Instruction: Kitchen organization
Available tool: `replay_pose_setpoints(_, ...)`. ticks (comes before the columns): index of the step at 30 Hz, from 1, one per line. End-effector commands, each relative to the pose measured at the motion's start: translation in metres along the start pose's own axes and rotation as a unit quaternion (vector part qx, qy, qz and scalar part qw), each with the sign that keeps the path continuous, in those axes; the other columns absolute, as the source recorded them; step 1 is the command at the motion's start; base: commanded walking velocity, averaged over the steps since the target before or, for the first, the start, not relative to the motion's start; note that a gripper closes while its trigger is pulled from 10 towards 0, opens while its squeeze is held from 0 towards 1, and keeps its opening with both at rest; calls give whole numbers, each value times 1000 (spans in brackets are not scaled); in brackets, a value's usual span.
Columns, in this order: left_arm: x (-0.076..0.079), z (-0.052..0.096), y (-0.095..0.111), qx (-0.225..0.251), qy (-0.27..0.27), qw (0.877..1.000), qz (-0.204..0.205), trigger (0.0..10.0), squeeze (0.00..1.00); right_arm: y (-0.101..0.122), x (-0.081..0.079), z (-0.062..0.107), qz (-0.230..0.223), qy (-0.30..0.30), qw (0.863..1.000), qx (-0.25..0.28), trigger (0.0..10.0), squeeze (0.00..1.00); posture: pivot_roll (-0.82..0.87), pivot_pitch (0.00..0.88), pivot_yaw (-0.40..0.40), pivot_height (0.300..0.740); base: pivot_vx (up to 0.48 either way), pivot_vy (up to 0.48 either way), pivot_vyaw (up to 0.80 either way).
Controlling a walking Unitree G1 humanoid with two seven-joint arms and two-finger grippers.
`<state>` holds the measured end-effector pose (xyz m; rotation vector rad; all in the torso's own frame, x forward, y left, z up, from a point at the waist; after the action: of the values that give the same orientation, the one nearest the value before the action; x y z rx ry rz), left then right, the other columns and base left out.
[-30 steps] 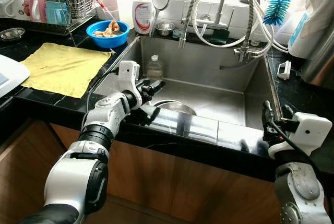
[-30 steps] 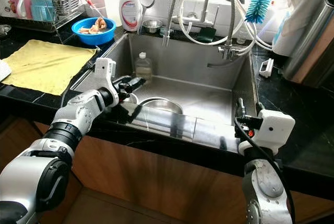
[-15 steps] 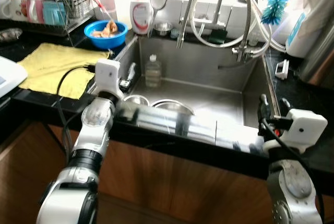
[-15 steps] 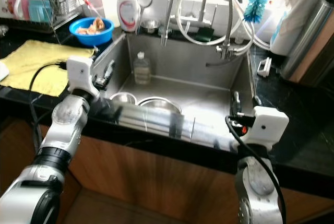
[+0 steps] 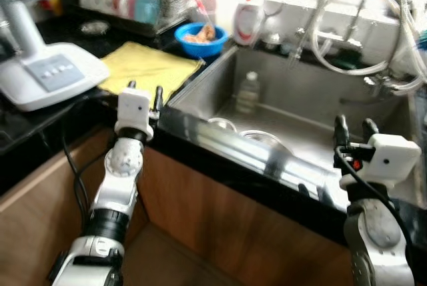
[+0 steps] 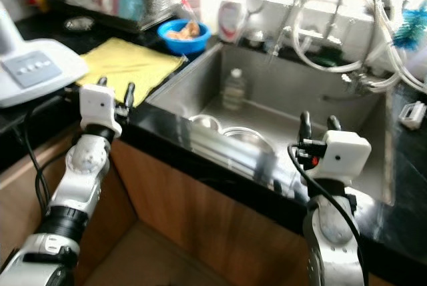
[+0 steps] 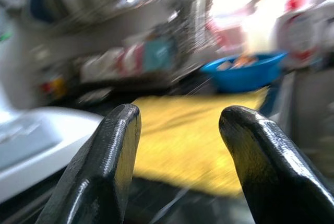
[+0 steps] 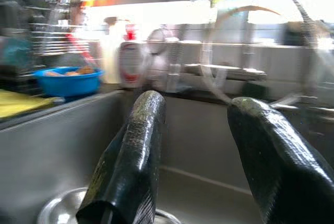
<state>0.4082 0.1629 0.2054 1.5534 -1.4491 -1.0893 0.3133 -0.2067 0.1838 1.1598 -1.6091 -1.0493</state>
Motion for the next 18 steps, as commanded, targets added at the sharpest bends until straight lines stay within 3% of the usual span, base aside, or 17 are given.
replay_pose_setpoints(1, 2, 2, 4, 7, 3, 1000, -6, 10000, 0, 0, 7, 0, 6, -7, 1000, 2, 10000, 0, 67, 0, -28, 740, 0, 0, 800)
replay_pose_setpoints(6, -1, 6, 1, 3, 7, 1000, -15, 10000, 0, -1, 11, -2, 10, -8, 1000, 3, 10000, 0, 68, 0, -29, 740, 0, 0, 800)
replay_pose_setpoints(18, -16, 12, 1, 3, 42, 999, -27, 10000, 0, 1, 5, -5, 8, 10, 1000, 10, 10000, 0, 78, 0, -38, 740, 0, 0, 800)
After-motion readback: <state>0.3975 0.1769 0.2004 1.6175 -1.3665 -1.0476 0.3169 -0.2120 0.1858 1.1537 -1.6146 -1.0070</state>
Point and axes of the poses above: a point about 5 cm out from each wrist's last joint towards the gripper, its own z axis pointing back from the gripper into the wrist, its own y axis along the axis of the wrist's last joint, x = y × z, the point moved 6 cm from there along -z, pointing out of the wrist towards the gripper, and after that the axes turned 9 degrees about z, right-handed, at the moved point
